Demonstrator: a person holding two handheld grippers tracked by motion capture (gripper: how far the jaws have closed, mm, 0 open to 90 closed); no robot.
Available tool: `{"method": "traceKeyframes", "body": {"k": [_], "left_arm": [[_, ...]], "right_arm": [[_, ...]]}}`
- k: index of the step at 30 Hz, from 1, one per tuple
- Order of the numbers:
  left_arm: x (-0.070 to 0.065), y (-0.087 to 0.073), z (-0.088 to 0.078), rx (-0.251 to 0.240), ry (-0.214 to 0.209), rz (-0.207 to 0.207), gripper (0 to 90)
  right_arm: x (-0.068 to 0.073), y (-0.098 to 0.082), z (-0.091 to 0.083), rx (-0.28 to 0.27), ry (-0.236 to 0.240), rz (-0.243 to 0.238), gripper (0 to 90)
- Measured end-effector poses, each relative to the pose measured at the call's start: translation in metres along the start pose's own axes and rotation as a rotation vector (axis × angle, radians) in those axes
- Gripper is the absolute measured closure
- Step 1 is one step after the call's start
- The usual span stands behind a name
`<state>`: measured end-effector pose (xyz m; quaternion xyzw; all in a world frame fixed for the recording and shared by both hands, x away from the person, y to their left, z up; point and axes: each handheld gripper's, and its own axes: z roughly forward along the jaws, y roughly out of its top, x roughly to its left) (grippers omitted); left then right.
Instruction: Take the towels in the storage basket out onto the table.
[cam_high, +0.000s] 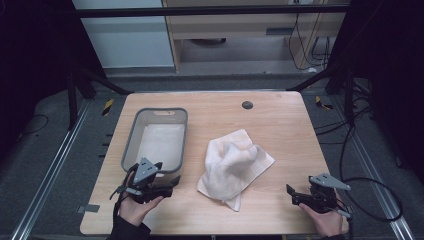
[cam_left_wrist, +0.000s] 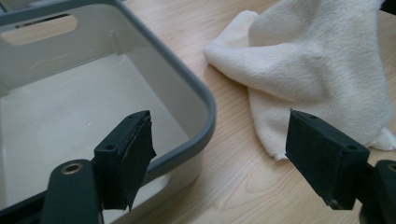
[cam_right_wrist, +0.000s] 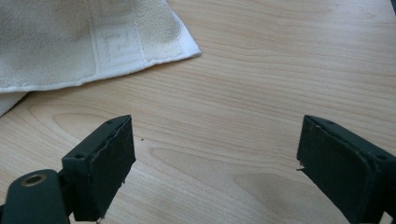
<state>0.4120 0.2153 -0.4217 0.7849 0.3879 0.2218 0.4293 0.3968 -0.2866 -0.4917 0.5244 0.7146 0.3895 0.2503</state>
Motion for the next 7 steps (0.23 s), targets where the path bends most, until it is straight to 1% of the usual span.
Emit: {"method": "traceKeyframes", "body": {"k": [1, 2, 3, 4, 6, 7], "left_arm": [[0.0, 0.0, 0.0, 0.0, 0.0, 0.0, 22.9], [0.005, -0.007, -0.005, -0.001, 0.019, -0.014, 23.0], [0.005, -0.007, -0.005, -0.001, 0.019, -0.014, 23.1], [0.011, -0.013, -0.01, -0.006, 0.035, -0.028, 23.1], [0.015, -0.019, -0.014, -0.016, 0.049, -0.043, 23.3], [0.015, -0.019, -0.014, -0.016, 0.049, -0.043, 23.5]], "right_arm": [[0.0, 0.0, 0.0, -0.001, -0.002, -0.002, 11.2], [0.0, 0.0, -0.001, -0.001, -0.003, 0.005, 11.1], [0.0, 0.0, -0.001, -0.001, -0.003, 0.005, 11.1], [0.0, 0.0, -0.001, -0.004, -0.007, 0.009, 11.0], [0.0, 0.0, 0.0, -0.001, -0.007, 0.016, 10.8], [0.0, 0.0, 0.0, -0.001, -0.007, 0.016, 10.8]]}}
